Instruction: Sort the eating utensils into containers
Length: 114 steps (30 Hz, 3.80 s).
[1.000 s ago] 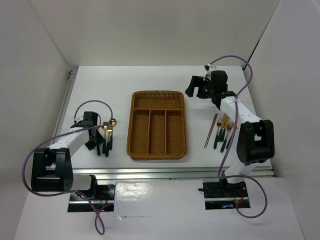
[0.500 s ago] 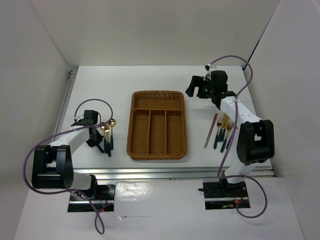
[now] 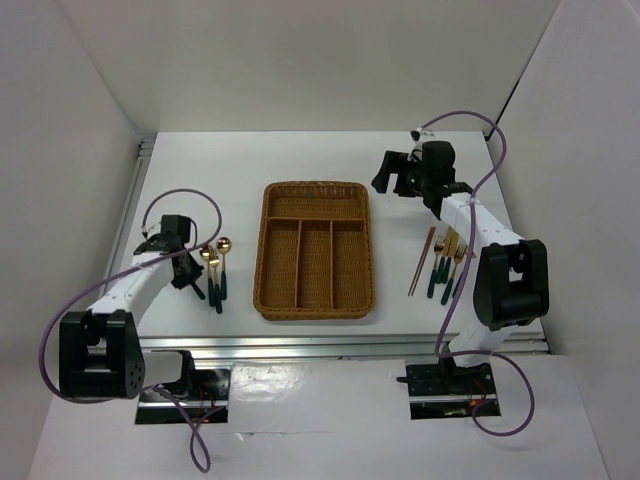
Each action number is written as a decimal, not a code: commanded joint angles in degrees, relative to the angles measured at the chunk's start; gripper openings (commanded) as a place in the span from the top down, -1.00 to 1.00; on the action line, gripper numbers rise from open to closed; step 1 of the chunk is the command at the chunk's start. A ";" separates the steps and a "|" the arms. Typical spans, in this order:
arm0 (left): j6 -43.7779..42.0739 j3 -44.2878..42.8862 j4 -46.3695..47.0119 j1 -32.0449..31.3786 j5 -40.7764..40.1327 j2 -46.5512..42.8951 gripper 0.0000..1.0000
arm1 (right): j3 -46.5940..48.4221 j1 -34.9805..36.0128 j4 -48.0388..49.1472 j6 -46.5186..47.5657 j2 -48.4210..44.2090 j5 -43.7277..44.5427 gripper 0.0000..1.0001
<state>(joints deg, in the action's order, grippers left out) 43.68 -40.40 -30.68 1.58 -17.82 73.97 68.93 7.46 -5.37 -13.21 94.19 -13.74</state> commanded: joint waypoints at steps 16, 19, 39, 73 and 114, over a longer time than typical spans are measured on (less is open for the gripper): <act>-8.09 -19.27 0.43 -14.93 15.62 -4.72 0.64 | 1.47 -0.26 -2.27 -5.24 -1.73 11.27 -1.00; -7.56 -20.85 2.02 -20.29 16.68 -1.82 0.64 | 0.86 -0.26 -3.94 -6.83 -2.25 15.05 -1.00; -2.72 -18.22 6.32 -31.82 12.46 8.47 0.59 | -7.23 -0.87 -5.62 -10.08 -7.53 18.66 -1.00; -4.04 -25.08 -1.31 -33.40 5.88 10.50 -0.18 | -8.28 -0.87 -7.72 -10.08 -9.73 19.80 -1.00; -1.32 -1.35 -1.84 0.96 9.91 -0.77 -0.23 | -11.88 -1.40 -12.21 -11.92 -10.70 23.93 -0.88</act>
<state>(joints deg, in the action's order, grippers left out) 40.97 -42.15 -32.23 2.44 -6.09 72.38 55.70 6.44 -18.70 -25.45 82.48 10.04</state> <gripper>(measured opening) 0.620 0.941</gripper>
